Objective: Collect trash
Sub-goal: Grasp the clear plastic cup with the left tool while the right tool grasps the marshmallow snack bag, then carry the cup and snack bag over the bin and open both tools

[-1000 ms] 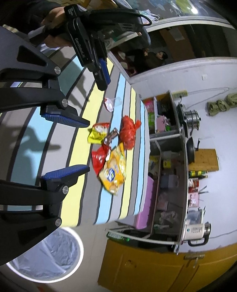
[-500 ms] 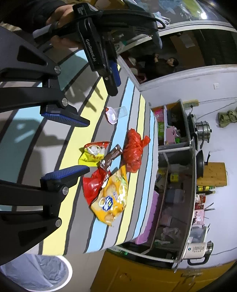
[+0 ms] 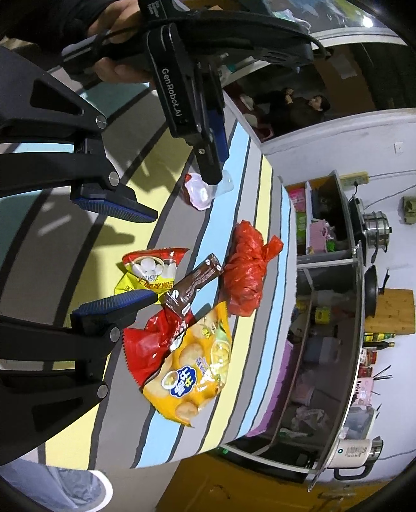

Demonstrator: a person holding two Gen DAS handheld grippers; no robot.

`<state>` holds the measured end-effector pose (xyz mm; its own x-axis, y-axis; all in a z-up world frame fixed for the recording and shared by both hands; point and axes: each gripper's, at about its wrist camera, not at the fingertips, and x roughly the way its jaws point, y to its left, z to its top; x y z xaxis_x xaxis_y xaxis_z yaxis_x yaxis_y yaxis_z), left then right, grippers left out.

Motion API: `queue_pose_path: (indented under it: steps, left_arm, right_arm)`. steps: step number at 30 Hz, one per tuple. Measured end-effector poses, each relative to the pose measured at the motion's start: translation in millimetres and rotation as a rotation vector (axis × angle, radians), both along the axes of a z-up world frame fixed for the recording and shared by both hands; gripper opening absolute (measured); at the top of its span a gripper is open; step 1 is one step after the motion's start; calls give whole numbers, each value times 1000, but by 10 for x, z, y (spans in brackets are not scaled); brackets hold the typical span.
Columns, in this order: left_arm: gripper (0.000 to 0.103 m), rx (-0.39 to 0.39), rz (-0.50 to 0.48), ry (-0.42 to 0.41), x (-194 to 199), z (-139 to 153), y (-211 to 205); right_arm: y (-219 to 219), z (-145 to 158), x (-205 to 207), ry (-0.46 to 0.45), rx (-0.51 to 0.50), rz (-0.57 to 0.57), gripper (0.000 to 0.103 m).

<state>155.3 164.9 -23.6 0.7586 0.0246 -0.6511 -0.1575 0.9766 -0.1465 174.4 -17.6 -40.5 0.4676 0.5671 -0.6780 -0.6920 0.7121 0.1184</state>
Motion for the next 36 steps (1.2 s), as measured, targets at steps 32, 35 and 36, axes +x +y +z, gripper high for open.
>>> queue_pose_path:
  steps: [32, 35, 36]
  left_arm:
    - [31, -16, -60, -34, -176, 165, -397]
    - [31, -25, -75, -51, -252, 229, -520]
    - [31, -25, -83, -55, -274, 243, -557]
  right_arm:
    - [-362, 83, -78, 29, 55, -19, 26]
    - [-477, 130, -142, 18, 63, -34, 26]
    - [-510, 142, -160, 15, 66, -39, 26]
